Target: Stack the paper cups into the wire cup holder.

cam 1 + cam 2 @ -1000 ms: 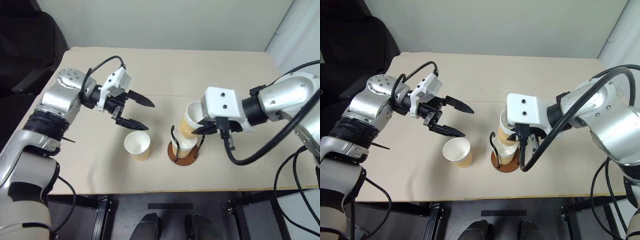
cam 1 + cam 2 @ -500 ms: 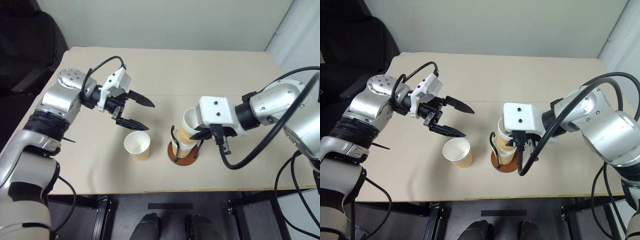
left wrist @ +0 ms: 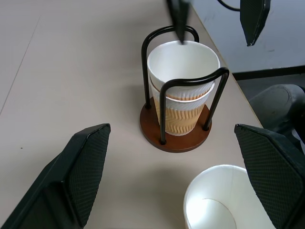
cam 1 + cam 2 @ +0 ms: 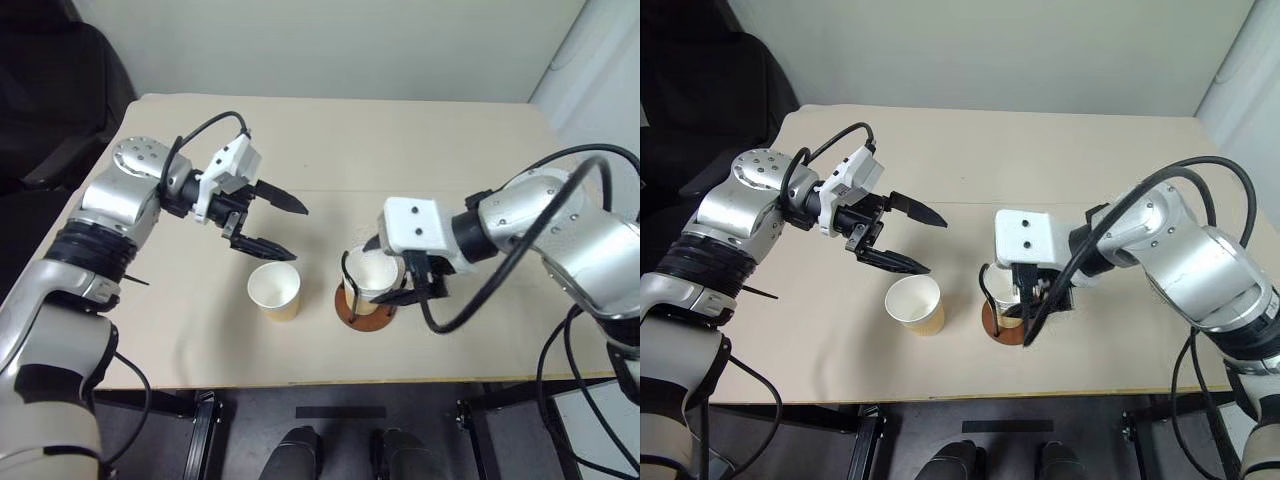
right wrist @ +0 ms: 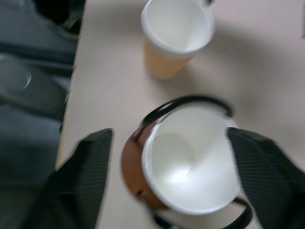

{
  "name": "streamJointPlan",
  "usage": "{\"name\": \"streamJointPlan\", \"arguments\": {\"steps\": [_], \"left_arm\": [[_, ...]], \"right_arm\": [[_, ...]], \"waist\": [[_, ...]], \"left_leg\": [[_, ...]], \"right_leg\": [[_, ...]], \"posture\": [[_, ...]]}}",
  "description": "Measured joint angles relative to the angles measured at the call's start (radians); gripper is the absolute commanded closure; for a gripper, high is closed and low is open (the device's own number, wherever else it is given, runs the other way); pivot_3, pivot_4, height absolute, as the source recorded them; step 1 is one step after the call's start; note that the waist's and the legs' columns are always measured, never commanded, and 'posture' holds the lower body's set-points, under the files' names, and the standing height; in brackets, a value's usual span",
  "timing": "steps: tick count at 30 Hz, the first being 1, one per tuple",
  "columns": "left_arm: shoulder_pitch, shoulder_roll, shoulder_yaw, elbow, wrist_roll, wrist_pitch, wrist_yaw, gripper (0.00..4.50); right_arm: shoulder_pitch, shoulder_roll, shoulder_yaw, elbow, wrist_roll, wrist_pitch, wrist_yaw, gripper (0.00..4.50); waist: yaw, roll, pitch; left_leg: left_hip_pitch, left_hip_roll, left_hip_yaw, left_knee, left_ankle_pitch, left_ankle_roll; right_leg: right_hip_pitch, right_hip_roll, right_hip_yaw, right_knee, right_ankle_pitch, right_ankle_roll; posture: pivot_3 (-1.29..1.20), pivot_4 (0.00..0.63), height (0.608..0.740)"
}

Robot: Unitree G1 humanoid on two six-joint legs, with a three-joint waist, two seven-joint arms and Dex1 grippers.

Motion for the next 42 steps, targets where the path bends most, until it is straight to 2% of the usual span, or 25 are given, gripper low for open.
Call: {"name": "streamJointPlan", "arguments": {"steps": [9,15,21,38,40,42], "left_arm": [[-0.009,0.011,-0.004,0.027,0.055,-0.009,0.0,0.0],[-0.081,0.049,-0.061,0.079,0.111,-0.072,0.0,0.0],[-0.086,0.054,-0.138,0.09,0.122,-0.111,0.0,0.0],[-0.187,0.072,-0.377,0.132,0.066,-0.135,0.0,0.0],[-0.19,0.068,-0.393,0.135,0.061,-0.14,0.0,0.0],[-0.195,0.063,-0.403,0.139,0.058,-0.144,0.0,0.0]], "right_arm": [[-0.038,0.131,-0.336,0.023,0.147,0.203,-0.171,0.17],[-0.039,0.118,-0.486,-0.048,0.27,0.36,-0.248,0.17],[-0.033,0.109,-0.55,-0.096,0.349,0.447,-0.314,0.17],[-0.006,0.199,-0.687,-0.188,0.574,0.608,-0.47,0.17],[0.011,0.174,-0.677,-0.21,0.59,0.599,-0.478,0.17],[0.068,0.068,-0.618,-0.255,0.577,0.557,-0.471,0.17]], "waist": [[0.001,0.0,0.0],[0.002,0.0,0.0],[0.002,0.0,0.0],[0.003,0.0,0.0],[0.006,0.0,0.0],[0.013,0.0,0.0]], "left_leg": [[-0.001,0.0,0.0,-0.001,0.0,0.0],[-0.002,0.0,0.0,-0.001,0.0,0.0],[-0.002,0.0,0.0,-0.001,0.0,0.0],[-0.004,0.0,0.0,0.0,0.0,0.0],[-0.005,-0.001,0.0,0.0,0.0,0.0],[-0.007,-0.001,-0.001,0.0,0.0,0.0]], "right_leg": [[-0.001,0.0,0.0,-0.001,0.0,0.0],[-0.001,0.0,0.0,-0.002,0.0,0.0],[-0.002,0.0,0.0,-0.001,0.0,0.0],[-0.004,0.0,0.0,-0.001,0.0,0.001],[-0.004,0.001,-0.001,-0.001,0.0,0.001],[-0.004,0.0,-0.002,-0.002,-0.001,0.001]], "posture": [[0.0,0.15,0.74],[0.0,0.15,0.74],[0.0,0.15,0.74],[0.0,0.15,0.74],[0.0,0.15,0.74],[0.0,0.15,0.74]]}}
